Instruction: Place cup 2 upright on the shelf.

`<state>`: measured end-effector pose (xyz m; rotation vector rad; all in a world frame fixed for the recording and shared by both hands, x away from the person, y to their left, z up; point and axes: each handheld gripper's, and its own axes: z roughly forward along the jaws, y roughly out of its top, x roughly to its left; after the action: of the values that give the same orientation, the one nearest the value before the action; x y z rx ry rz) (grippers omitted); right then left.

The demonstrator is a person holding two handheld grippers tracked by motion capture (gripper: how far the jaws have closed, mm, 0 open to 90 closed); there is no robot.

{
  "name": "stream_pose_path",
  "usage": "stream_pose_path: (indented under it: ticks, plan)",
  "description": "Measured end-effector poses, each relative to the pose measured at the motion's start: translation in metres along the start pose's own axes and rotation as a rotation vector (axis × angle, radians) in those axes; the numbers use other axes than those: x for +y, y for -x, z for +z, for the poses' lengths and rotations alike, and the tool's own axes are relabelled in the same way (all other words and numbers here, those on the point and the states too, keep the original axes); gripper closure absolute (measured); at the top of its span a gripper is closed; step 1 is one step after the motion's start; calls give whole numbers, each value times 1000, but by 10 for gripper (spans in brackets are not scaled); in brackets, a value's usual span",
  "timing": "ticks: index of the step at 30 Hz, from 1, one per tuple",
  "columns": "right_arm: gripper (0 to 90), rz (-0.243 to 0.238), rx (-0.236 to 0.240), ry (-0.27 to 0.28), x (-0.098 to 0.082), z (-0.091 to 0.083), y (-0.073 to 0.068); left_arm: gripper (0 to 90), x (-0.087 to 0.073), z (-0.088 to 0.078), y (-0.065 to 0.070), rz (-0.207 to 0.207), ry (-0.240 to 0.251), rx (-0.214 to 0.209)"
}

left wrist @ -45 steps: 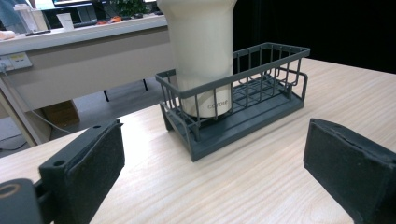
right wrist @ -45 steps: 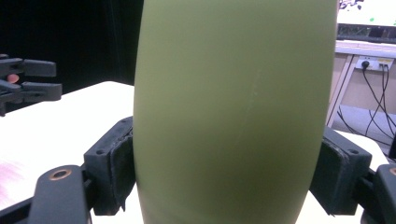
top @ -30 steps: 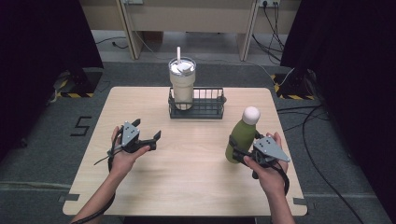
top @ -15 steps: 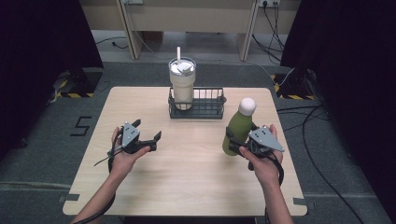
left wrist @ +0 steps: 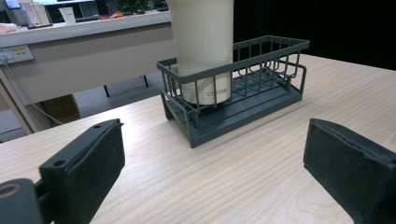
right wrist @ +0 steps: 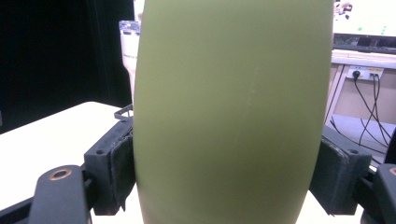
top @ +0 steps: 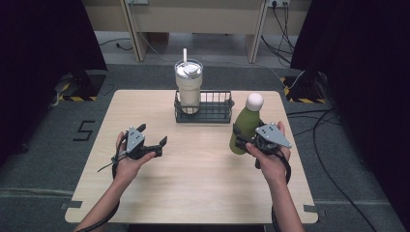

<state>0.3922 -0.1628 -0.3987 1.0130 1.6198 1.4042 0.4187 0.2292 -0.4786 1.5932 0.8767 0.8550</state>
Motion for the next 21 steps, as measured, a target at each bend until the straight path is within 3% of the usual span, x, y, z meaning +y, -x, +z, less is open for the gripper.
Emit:
stream_pose_path:
  ticks: [21]
  plan:
    - [214, 1, -14, 2, 9, 22, 2, 48, 0, 0, 0, 0, 0, 0]
